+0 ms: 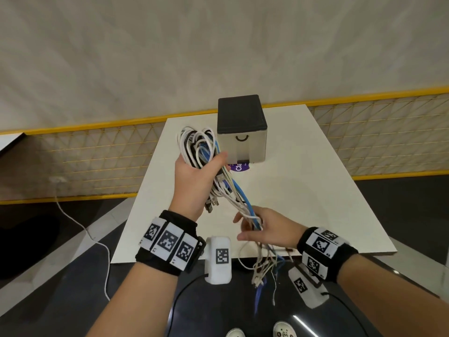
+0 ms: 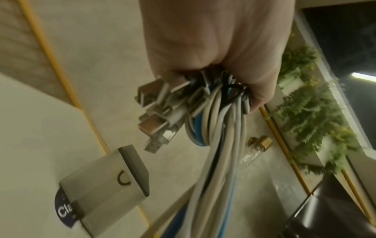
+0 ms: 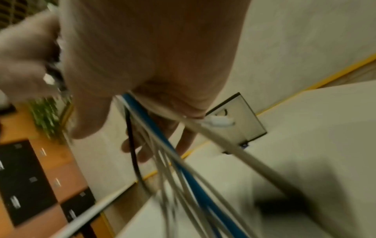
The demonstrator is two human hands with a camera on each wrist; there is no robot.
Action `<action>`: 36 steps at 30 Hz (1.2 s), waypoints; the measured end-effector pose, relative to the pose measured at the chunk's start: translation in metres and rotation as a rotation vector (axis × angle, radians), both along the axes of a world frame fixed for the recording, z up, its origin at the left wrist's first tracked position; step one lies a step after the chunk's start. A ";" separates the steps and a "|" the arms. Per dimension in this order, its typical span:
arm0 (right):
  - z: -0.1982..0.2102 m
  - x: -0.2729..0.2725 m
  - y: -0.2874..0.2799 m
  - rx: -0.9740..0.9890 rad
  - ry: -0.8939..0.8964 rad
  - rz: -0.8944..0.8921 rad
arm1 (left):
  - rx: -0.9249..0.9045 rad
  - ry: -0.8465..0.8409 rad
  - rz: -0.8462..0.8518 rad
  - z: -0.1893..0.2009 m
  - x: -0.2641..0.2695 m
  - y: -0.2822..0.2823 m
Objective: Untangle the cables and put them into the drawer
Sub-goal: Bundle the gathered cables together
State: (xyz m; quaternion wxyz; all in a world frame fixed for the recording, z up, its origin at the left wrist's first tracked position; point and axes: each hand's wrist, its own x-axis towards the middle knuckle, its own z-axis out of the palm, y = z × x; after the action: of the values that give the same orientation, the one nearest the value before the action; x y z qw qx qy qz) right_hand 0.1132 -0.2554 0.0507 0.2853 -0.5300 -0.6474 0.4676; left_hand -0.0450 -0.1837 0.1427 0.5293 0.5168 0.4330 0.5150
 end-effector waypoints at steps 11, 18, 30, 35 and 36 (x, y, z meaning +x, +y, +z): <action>-0.017 0.008 0.001 -0.101 -0.137 -0.117 | -0.059 -0.231 -0.412 0.001 -0.019 -0.006; -0.005 0.010 0.027 0.071 -0.424 -0.311 | -0.137 0.308 -0.450 -0.015 -0.034 -0.005; 0.015 -0.006 0.034 0.198 -0.374 -0.428 | -0.035 0.575 -0.336 -0.061 0.001 -0.022; 0.024 0.001 0.027 0.249 -0.146 -0.399 | -0.056 0.493 -0.289 -0.066 0.011 -0.024; 0.027 0.005 0.025 0.251 -0.080 -0.371 | -0.045 0.480 -0.275 -0.064 0.012 -0.022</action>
State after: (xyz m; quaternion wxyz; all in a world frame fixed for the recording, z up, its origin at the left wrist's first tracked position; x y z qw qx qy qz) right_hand 0.1178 -0.2301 0.0780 0.4040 -0.6184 -0.6028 0.3016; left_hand -0.0329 -0.2059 0.0785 0.4879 0.6660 0.4832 0.2915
